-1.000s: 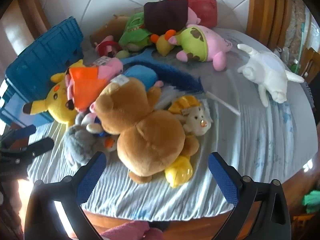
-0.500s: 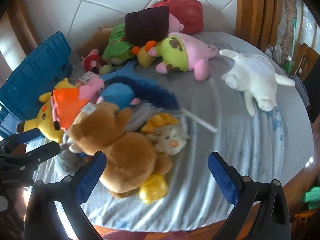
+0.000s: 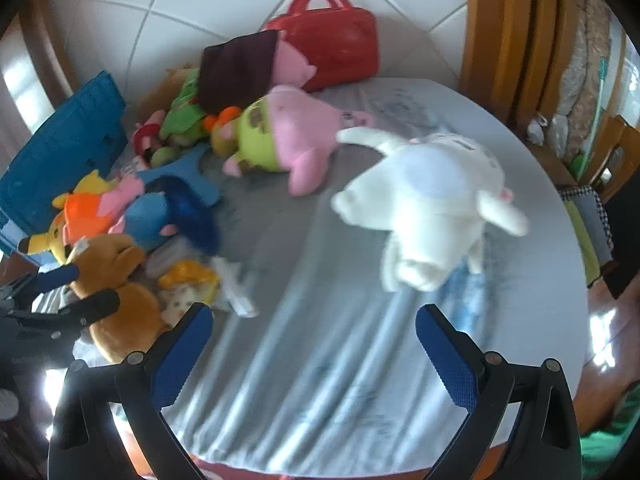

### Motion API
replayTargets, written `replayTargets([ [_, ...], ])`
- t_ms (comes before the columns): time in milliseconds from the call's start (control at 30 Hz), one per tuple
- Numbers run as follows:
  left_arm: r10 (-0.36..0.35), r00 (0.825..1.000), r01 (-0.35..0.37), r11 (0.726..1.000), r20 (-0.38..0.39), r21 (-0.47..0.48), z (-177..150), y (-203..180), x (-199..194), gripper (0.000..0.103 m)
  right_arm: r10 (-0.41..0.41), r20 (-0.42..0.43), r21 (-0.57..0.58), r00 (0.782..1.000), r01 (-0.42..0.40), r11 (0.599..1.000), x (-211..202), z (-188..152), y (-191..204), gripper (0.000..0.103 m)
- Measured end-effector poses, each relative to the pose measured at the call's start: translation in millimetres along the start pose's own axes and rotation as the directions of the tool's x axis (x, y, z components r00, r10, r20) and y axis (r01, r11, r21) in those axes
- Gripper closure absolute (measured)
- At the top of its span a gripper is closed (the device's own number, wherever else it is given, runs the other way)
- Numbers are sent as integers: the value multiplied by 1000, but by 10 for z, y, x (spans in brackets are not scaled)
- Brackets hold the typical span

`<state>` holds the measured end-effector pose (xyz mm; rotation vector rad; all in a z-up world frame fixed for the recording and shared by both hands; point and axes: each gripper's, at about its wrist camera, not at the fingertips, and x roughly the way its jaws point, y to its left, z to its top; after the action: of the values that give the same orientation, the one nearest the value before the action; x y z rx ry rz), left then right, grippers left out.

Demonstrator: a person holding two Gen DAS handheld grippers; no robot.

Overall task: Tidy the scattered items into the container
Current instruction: 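Move both tools toward the white bunny plush on the table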

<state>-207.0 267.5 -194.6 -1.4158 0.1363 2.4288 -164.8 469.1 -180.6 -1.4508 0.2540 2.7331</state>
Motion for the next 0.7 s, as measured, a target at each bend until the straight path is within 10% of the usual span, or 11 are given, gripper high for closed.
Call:
replayTargets([
  [700, -58, 997, 56, 997, -47, -45, 689, -1387, 1049, 0, -33, -38, -24, 999, 32, 999, 459, 606, -1340, 0],
])
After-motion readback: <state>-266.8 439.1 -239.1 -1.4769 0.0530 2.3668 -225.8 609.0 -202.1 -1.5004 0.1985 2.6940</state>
